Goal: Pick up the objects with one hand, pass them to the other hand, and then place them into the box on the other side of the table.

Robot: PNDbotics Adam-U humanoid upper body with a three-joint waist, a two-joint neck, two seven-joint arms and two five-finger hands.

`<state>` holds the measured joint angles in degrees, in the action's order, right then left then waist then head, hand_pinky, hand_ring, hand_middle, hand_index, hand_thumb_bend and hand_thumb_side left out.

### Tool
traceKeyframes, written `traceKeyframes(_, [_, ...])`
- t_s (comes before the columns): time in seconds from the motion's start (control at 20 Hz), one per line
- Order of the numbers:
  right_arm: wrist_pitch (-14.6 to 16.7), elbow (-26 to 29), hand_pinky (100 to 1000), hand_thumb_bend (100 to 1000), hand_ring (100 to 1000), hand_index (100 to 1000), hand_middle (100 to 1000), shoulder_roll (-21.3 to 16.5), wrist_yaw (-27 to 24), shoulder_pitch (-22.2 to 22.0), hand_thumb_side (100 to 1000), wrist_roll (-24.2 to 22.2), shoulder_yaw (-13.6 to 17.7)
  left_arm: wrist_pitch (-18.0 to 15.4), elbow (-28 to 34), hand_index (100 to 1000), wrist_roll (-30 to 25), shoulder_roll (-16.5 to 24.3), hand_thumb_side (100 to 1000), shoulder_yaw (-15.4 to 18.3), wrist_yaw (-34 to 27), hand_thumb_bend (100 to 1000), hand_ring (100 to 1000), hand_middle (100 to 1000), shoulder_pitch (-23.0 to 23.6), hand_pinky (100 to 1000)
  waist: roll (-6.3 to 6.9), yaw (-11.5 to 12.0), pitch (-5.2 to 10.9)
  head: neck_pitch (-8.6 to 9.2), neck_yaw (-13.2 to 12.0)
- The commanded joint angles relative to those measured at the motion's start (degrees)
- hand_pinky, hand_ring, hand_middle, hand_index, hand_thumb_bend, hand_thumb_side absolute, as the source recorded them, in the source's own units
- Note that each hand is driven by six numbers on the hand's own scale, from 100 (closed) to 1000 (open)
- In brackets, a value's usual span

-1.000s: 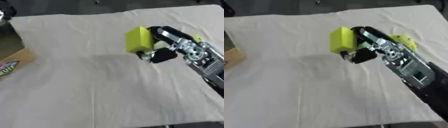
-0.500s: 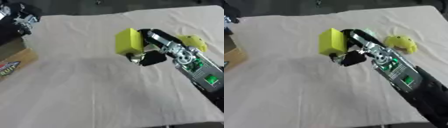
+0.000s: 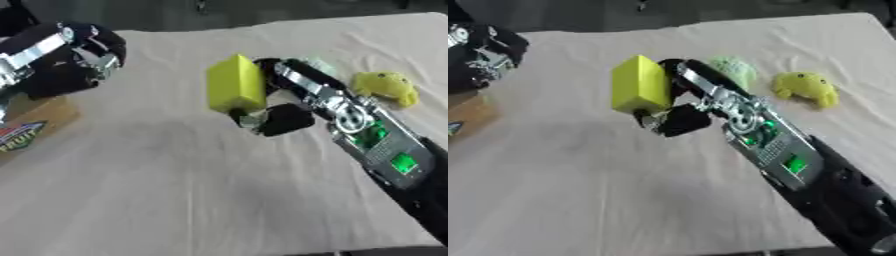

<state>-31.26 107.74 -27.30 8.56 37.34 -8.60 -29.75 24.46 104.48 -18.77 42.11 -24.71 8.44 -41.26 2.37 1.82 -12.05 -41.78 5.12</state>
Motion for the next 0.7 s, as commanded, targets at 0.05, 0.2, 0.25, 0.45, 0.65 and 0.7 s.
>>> traceKeyframes(0.05, [-0.4, 1.0, 777, 100, 539, 516, 455, 0.8, 0.8, 1.4, 215, 0.0, 0.2, -0.7, -0.4, 838, -3.3, 0.1, 755, -0.6, 2.1, 167, 784, 762, -2.2, 652, 0.0, 0.0, 1.47, -0.27, -0.2])
traceKeyframes(0.2, [-0.9, 0.6, 776, 100, 539, 516, 456, 1.9, 1.1, 2.0, 216, -0.3, -0.3, -1.4, -1.1, 840, -5.4, -0.8, 754, -1.4, 3.9, 176, 786, 764, -3.4, 658, -0.04, 0.0, 1.57, -0.27, -0.5])
traceKeyframes(0.25, [-1.2, 0.2, 776, 100, 541, 516, 457, 2.1, 1.3, 2.2, 215, -0.4, -0.5, -1.6, -1.2, 841, -5.9, -1.0, 759, -1.7, 4.4, 182, 786, 765, -3.8, 661, -0.05, 0.1, 1.61, -0.3, -0.5])
traceKeyframes(0.45, [-2.0, -1.7, 775, 100, 546, 518, 461, 3.0, 2.1, 3.3, 210, -1.2, -1.9, -2.1, -1.5, 845, -7.5, -1.8, 738, -2.7, 5.9, 204, 790, 771, -5.0, 674, -0.14, 0.2, 1.74, -0.37, -0.6])
traceKeyframes(0.65, [-3.8, -3.9, 776, 100, 554, 520, 467, 3.6, 3.9, 4.7, 196, -2.3, -3.8, -3.0, -2.1, 846, -10.1, -2.0, 707, -3.7, 9.9, 227, 795, 779, -5.5, 694, -0.34, 0.1, 2.02, -0.7, -0.8])
traceKeyframes(0.7, [-4.2, -4.3, 776, 100, 554, 520, 467, 3.8, 4.3, 5.1, 196, -2.5, -4.2, -3.3, -2.3, 847, -10.7, -2.1, 707, -3.8, 10.7, 230, 796, 779, -5.5, 695, -0.4, 0.1, 2.09, -0.77, -0.8])
